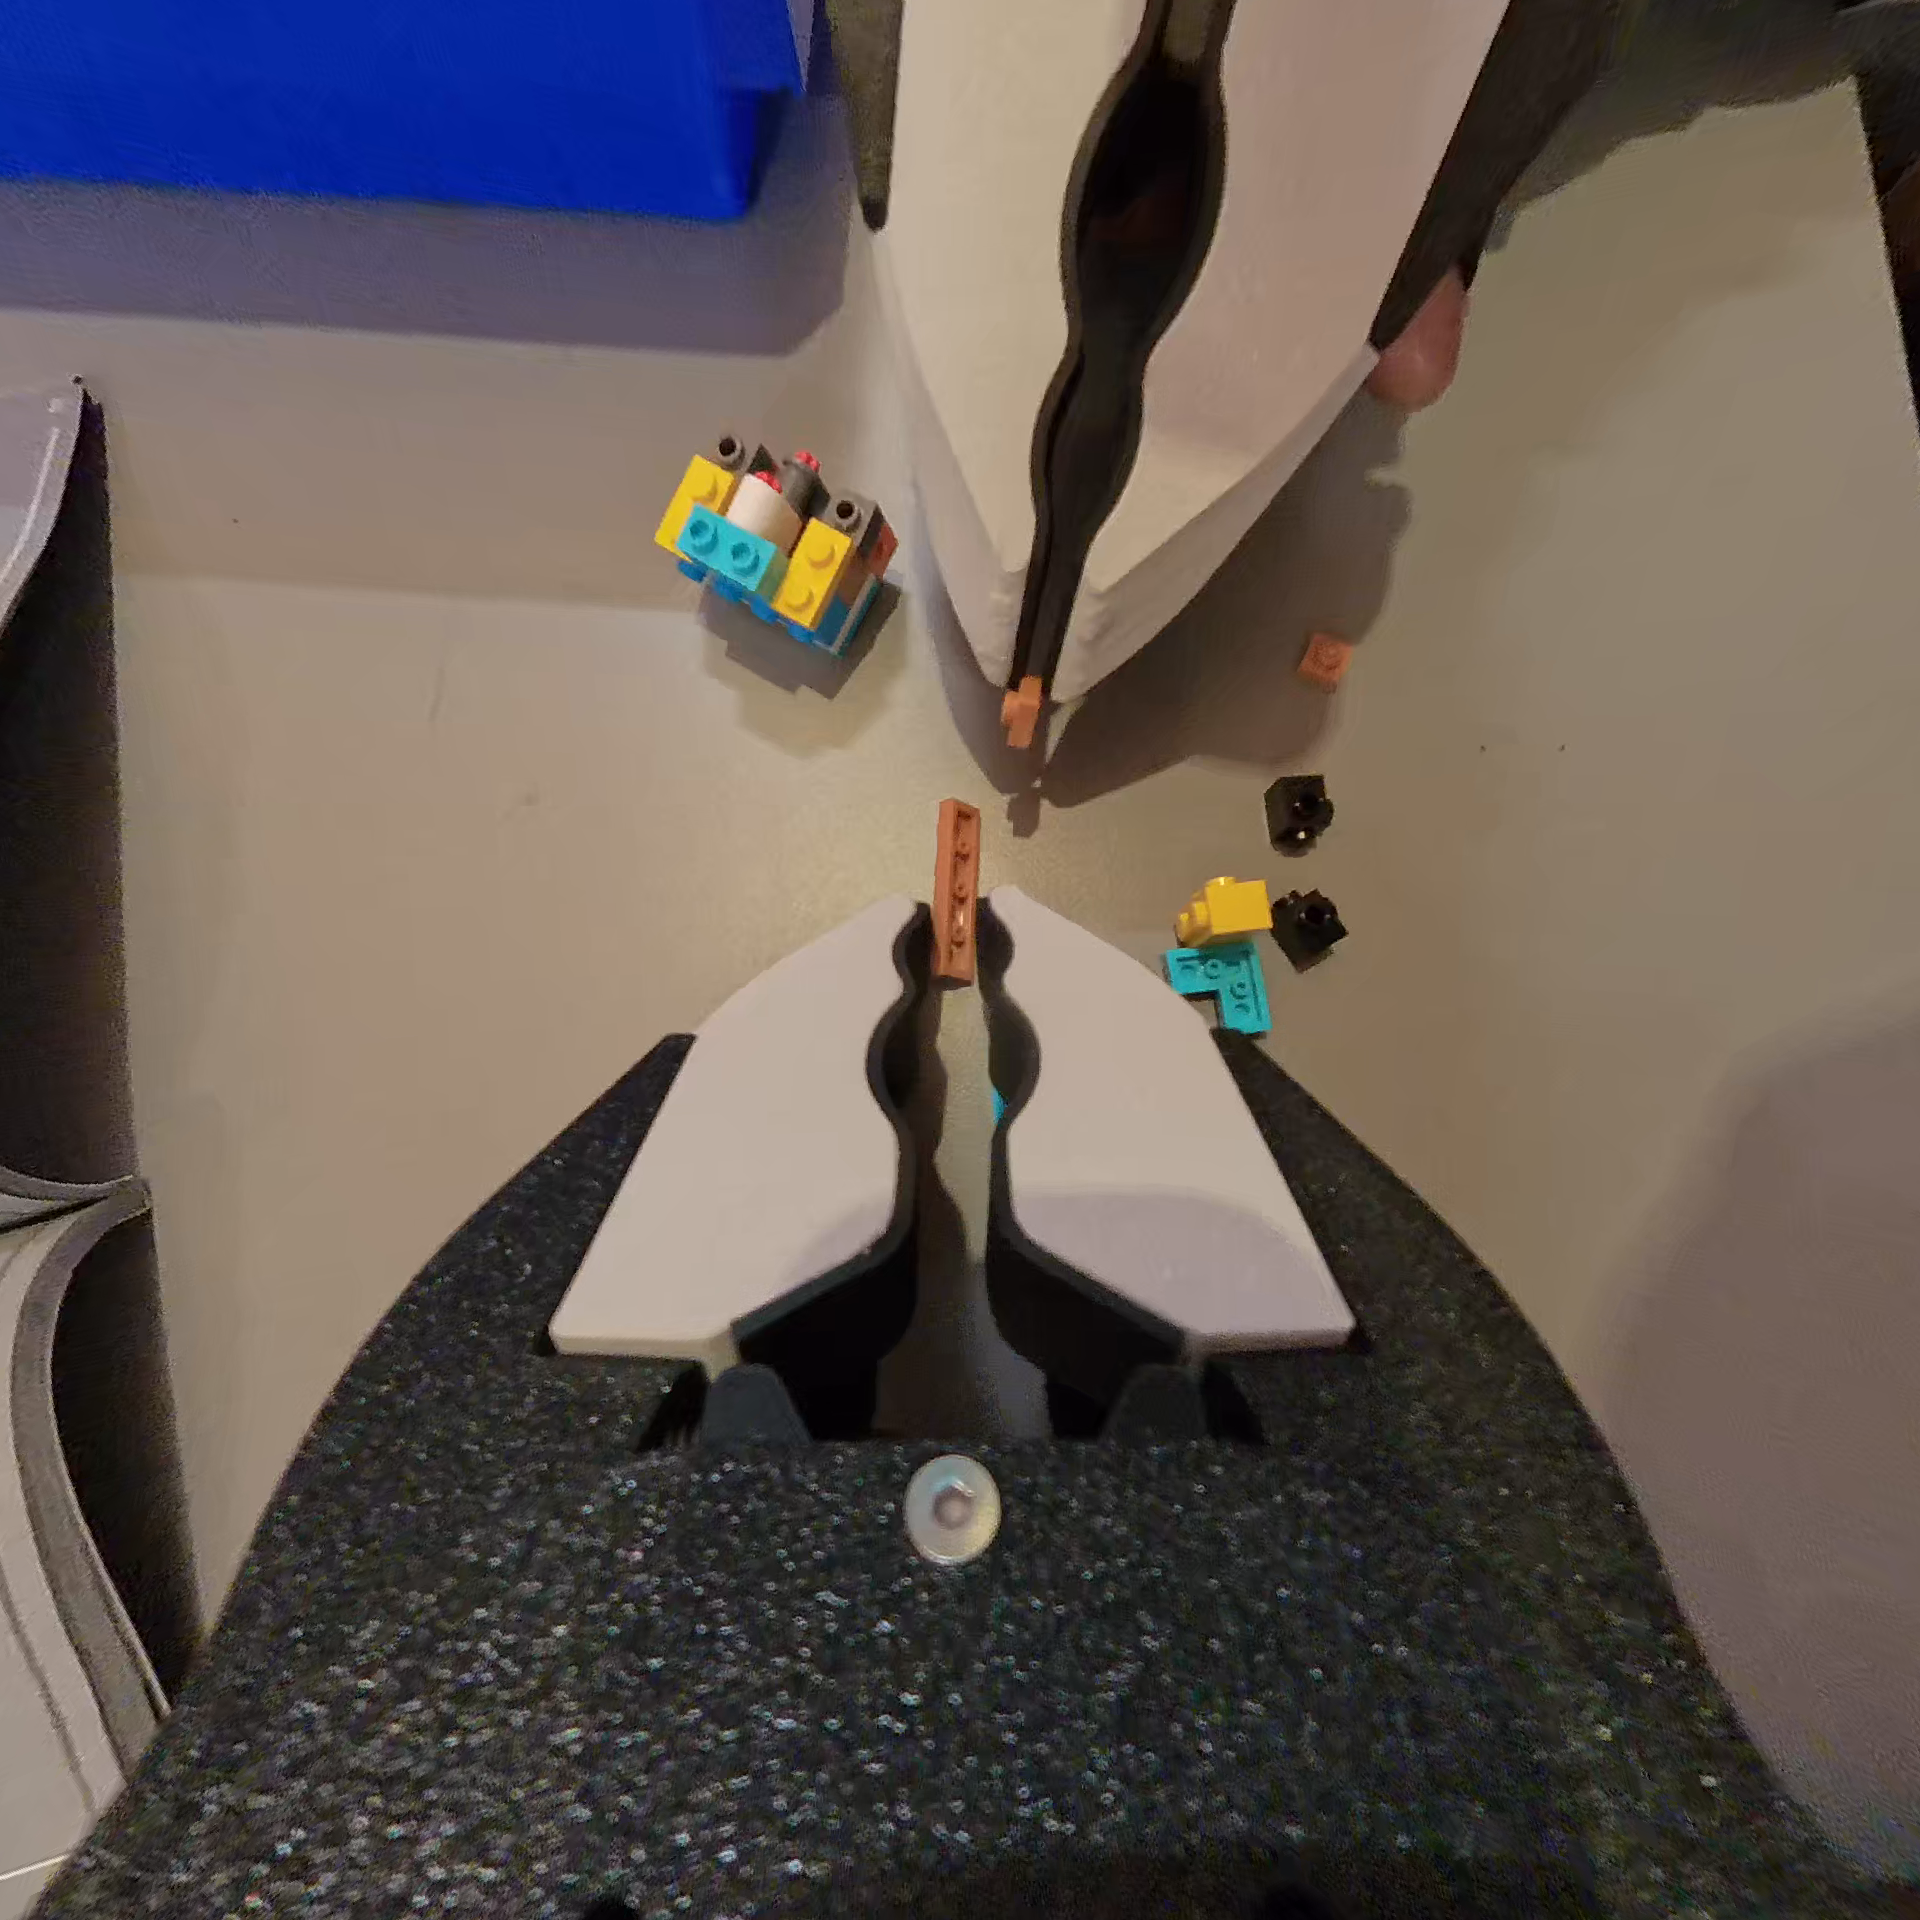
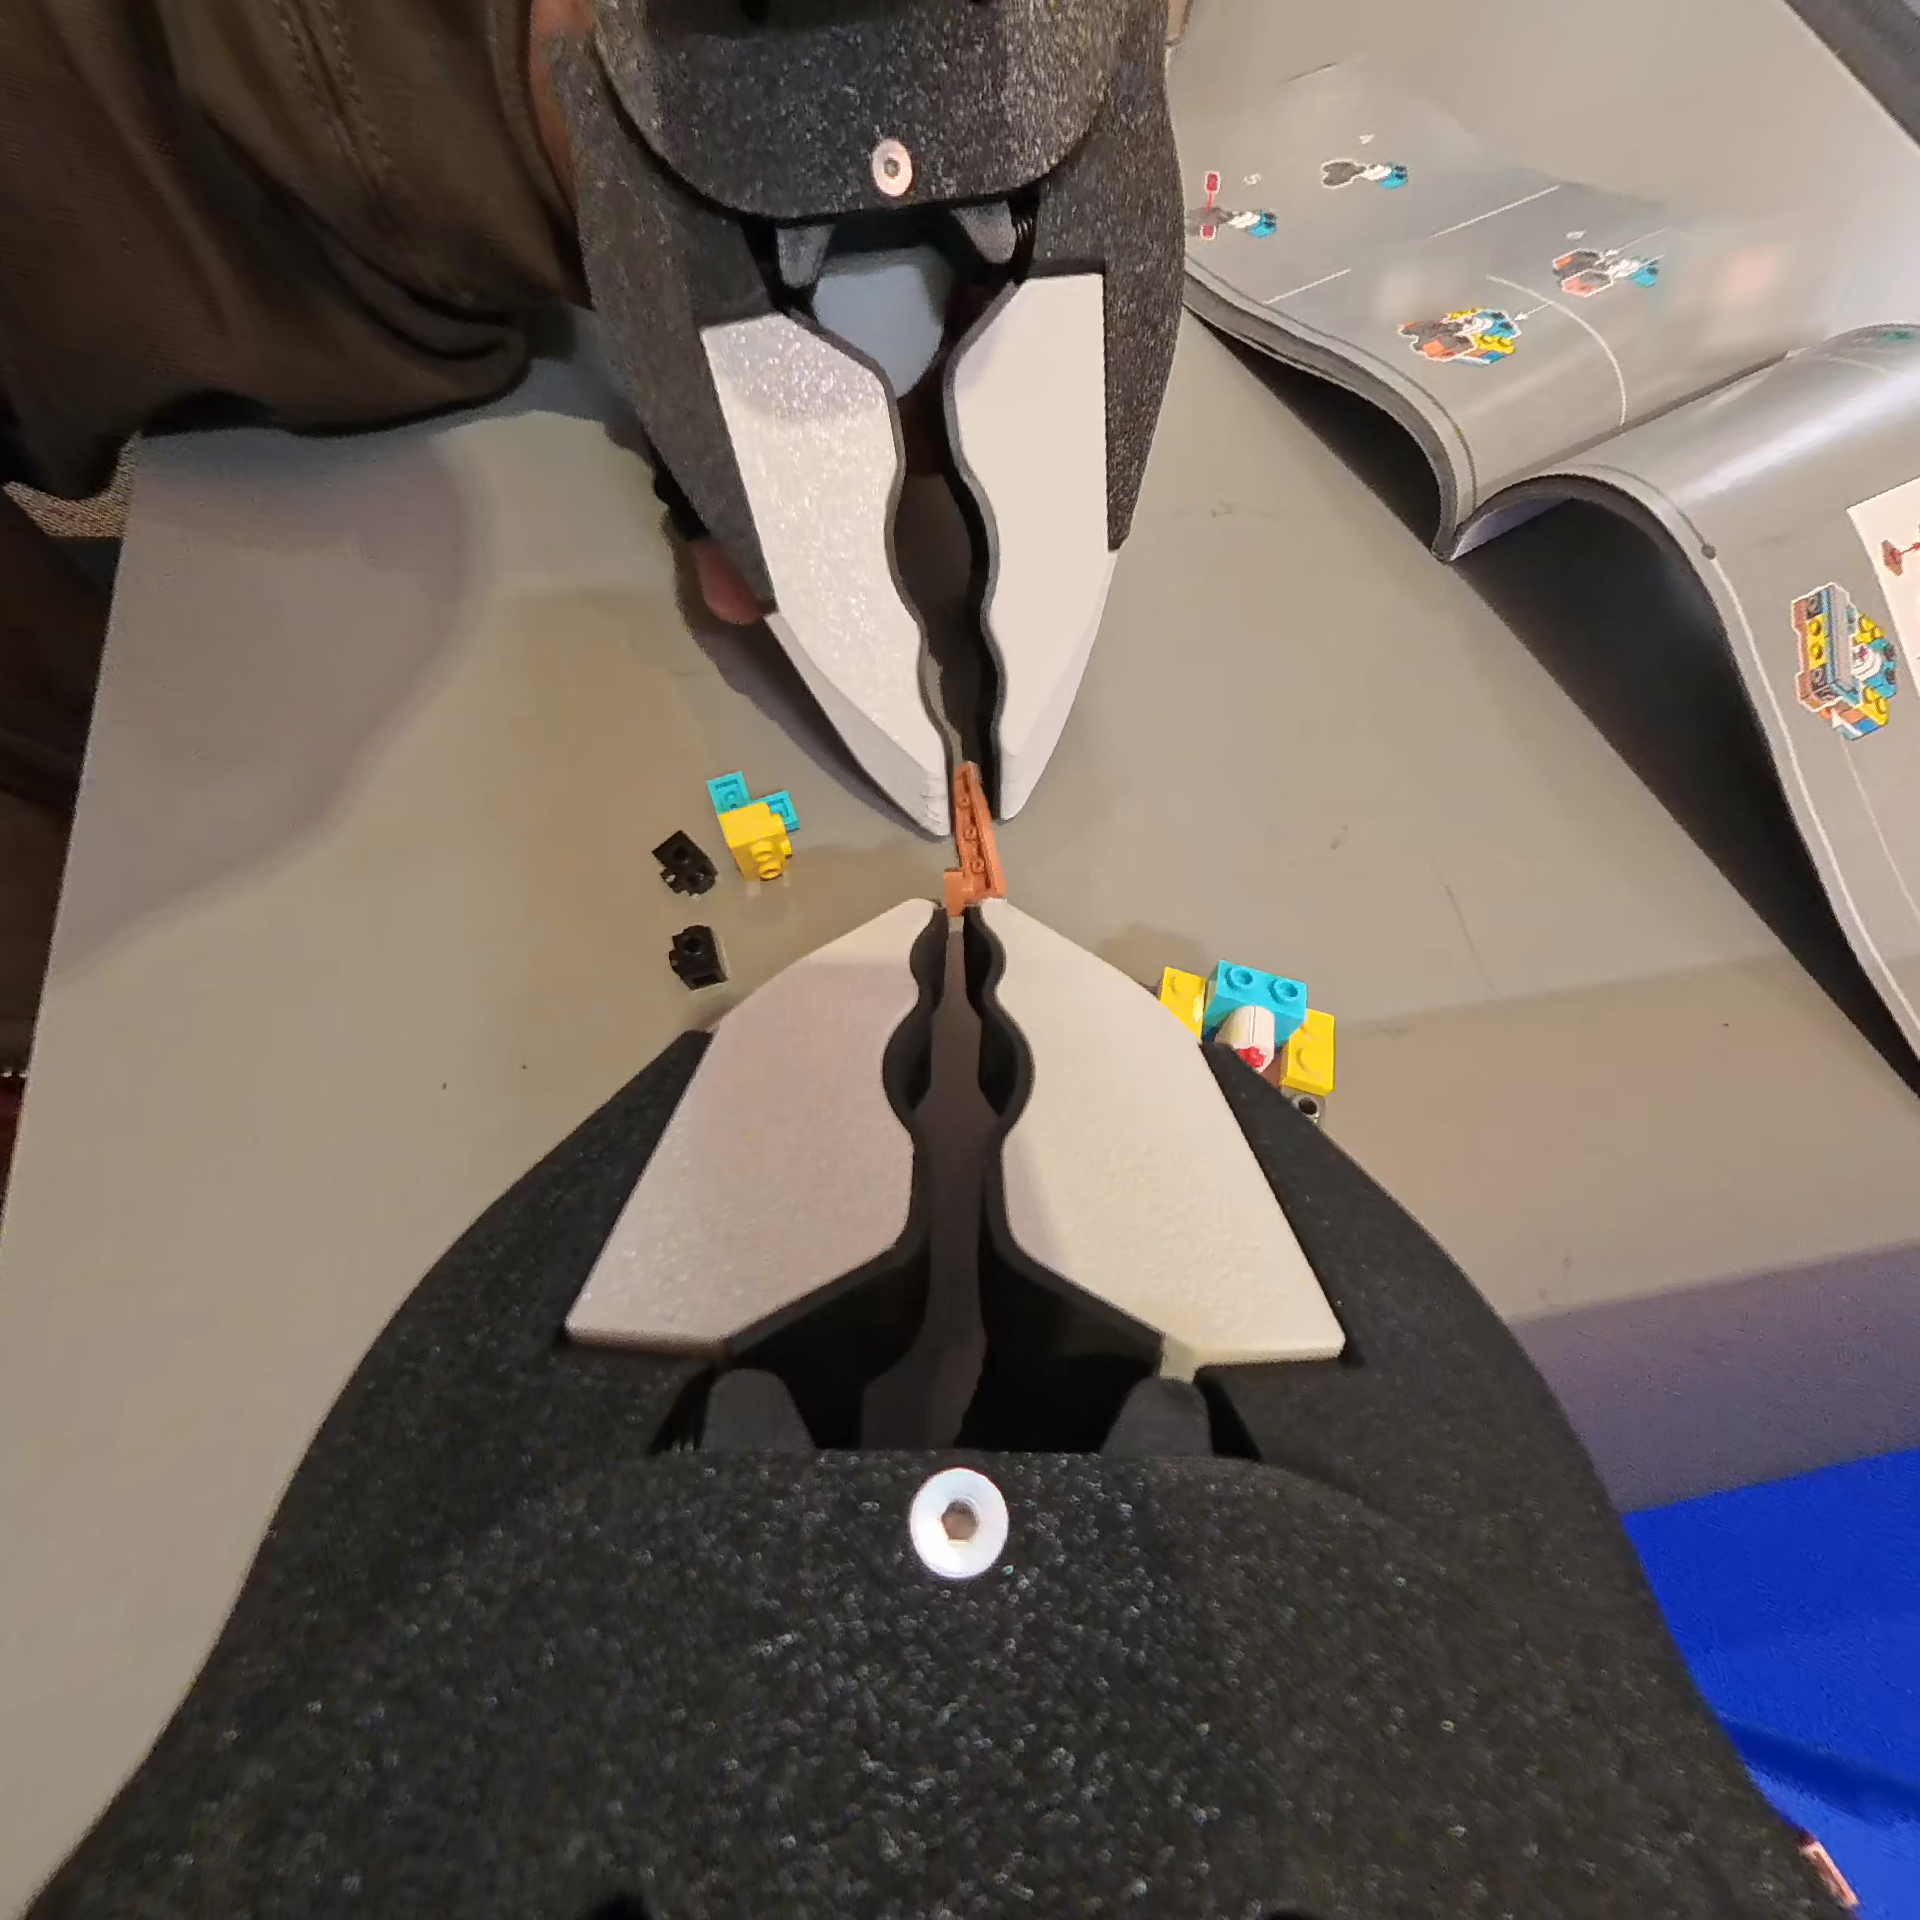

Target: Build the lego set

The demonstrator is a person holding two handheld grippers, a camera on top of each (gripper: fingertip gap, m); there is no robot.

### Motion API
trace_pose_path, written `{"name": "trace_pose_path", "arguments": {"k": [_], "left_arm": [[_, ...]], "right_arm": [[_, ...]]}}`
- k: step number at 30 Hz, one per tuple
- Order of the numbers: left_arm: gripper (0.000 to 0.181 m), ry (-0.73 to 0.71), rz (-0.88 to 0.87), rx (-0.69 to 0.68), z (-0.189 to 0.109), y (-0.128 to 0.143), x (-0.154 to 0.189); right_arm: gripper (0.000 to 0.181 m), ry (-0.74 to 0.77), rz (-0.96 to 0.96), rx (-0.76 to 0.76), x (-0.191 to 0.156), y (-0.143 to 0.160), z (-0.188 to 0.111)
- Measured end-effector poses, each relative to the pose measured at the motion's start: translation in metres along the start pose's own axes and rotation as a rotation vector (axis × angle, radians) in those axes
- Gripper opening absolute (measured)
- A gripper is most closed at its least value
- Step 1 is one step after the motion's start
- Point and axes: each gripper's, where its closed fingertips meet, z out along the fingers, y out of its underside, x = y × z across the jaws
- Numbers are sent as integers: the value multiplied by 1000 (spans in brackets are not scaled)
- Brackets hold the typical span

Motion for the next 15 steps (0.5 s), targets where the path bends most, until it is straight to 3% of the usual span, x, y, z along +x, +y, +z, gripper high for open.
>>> {"name": "trace_pose_path", "arguments": {"k": [15], "left_arm": [[7,-77,184,-25,3,-4,1]], "right_arm": [[3,-44,3,-75,-9,10,9]]}}
